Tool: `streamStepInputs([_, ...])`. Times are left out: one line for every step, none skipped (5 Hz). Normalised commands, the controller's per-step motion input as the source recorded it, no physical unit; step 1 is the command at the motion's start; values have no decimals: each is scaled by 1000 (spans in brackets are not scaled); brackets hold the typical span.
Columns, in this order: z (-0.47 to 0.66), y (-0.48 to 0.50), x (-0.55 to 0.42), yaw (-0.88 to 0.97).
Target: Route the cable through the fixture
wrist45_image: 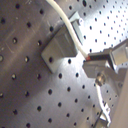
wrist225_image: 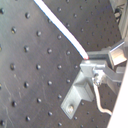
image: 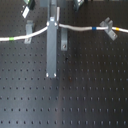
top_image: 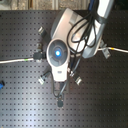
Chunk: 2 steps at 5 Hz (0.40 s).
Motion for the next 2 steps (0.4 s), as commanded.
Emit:
streamStepInputs([343, 54, -159, 0])
streamStepInputs([83, 357, -2, 66])
